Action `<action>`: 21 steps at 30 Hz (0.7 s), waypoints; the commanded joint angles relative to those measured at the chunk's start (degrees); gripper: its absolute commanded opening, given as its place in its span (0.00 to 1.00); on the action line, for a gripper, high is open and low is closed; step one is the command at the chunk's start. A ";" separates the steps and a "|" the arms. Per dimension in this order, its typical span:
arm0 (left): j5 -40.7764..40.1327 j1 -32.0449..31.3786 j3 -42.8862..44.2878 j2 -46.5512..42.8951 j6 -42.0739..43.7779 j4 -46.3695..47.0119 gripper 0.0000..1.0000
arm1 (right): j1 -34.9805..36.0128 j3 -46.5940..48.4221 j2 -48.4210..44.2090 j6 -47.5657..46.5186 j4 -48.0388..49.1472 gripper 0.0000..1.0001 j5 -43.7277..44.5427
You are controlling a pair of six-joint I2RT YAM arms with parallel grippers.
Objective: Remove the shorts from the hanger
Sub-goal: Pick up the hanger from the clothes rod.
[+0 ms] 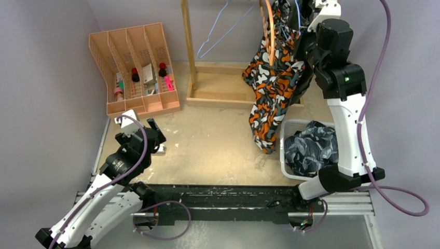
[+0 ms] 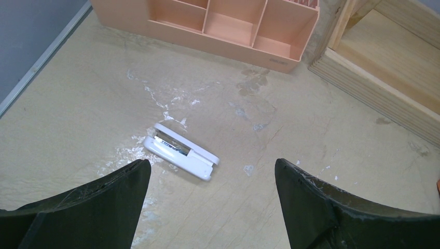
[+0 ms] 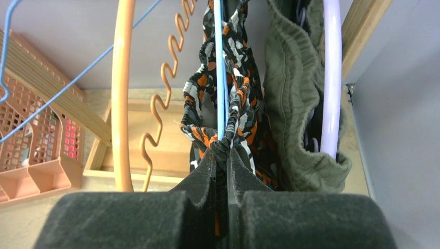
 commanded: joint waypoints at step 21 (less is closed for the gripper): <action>-0.83 0.65 0.33 0.26 0.23 1.72 0.90 | 0.11 -31.31 -25.70 13.64 5.94 0.00 -7.80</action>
